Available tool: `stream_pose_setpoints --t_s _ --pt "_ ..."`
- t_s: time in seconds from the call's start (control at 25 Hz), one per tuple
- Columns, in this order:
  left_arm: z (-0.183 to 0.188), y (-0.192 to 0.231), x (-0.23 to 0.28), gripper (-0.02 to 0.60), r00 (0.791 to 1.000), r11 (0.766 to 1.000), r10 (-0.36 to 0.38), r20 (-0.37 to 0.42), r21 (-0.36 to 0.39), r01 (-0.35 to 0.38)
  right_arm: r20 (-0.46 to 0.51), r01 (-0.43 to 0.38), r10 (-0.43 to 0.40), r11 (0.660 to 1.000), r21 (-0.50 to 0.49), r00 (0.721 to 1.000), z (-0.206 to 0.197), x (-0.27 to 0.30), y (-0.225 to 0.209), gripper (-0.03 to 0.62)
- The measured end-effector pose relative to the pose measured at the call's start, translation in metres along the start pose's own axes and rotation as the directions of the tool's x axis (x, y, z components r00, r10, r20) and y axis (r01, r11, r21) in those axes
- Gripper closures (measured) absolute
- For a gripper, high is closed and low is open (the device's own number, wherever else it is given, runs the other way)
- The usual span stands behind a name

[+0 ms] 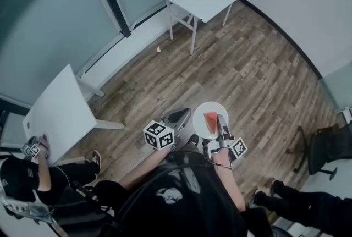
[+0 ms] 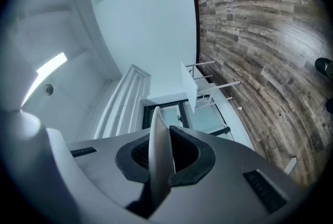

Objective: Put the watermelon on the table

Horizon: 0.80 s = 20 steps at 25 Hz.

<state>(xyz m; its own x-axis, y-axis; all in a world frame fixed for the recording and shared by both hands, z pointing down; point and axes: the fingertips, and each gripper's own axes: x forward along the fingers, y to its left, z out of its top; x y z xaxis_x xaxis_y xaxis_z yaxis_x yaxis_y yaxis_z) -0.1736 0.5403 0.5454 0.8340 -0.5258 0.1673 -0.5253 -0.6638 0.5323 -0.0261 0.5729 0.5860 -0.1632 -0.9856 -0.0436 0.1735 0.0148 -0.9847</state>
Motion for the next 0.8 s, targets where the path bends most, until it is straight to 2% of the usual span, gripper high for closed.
stream_pose_setpoints --t_s 0.2,0.44,0.6,0.68,0.8 --pt "0.003 -0.001 0.041 0.575 1.000 1.000 -0.008 -0.022 0.003 0.008 0.047 0.059 -0.061 0.997 0.047 0.997 0.042 0.010 -0.012 0.565" --pt "0.002 -0.002 0.088 0.575 0.998 1.000 -0.010 -0.055 0.006 0.011 0.071 0.045 -0.051 0.996 0.083 0.996 0.086 0.026 -0.014 0.565" --pt "-0.012 -0.007 0.108 0.575 0.996 1.000 -0.008 -0.092 0.020 0.010 0.070 0.062 -0.071 0.990 0.128 0.995 0.103 0.026 -0.029 0.565" --pt "-0.018 -0.003 0.118 0.575 0.994 1.000 -0.006 -0.110 0.002 0.006 0.059 0.088 -0.099 0.984 0.157 0.993 0.107 0.028 -0.040 0.565" --pt "-0.014 0.009 0.133 0.575 0.993 1.000 0.004 -0.120 -0.023 -0.007 0.047 0.111 -0.119 0.982 0.151 0.992 0.117 0.042 -0.043 0.565"
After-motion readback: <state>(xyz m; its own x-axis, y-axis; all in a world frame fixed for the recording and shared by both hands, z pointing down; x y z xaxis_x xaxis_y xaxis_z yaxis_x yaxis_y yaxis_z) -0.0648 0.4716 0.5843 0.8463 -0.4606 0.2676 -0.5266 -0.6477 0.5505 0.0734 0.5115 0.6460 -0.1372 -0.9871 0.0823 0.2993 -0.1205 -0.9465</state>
